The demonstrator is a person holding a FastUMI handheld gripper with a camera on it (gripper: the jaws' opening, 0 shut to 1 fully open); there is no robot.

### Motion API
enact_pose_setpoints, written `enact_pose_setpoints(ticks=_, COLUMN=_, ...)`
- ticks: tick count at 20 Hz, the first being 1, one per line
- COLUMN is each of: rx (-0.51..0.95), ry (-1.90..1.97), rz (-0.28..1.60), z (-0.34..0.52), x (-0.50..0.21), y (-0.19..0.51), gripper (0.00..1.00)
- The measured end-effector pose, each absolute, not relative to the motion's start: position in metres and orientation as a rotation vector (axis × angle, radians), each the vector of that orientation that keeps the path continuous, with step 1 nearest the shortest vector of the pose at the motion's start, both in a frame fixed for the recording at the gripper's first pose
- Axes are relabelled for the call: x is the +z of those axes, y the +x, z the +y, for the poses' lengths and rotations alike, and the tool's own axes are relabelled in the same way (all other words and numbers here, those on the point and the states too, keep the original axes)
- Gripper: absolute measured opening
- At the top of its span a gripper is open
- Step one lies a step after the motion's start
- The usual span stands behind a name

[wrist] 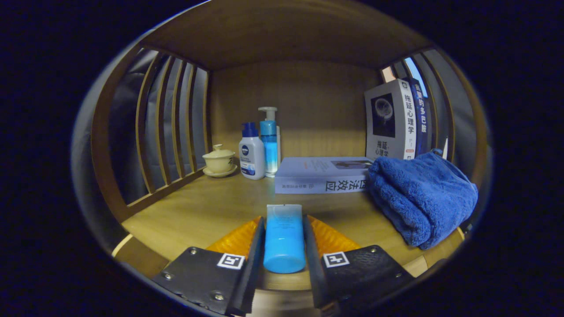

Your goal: Pull open the drawer, take out the items inside it, and place them on the countertop above the cabinet.

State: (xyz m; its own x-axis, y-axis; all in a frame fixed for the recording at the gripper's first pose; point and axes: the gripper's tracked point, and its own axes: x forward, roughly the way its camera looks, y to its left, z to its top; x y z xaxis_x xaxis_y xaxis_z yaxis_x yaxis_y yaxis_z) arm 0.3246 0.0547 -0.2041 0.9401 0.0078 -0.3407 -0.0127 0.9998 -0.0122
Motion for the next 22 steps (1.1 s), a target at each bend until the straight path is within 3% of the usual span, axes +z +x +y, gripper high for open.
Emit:
enact_pose_setpoints(ticks=9, rx=-0.005, ry=-0.056, rz=0.124, z=0.053, x=-0.142, y=0.319, gripper=0.69)
enact_pose_setpoints(ticks=22, rx=-0.019, ry=-0.033, rz=-0.076, z=0.053, x=-0.056, y=0.298, gripper=0.66)
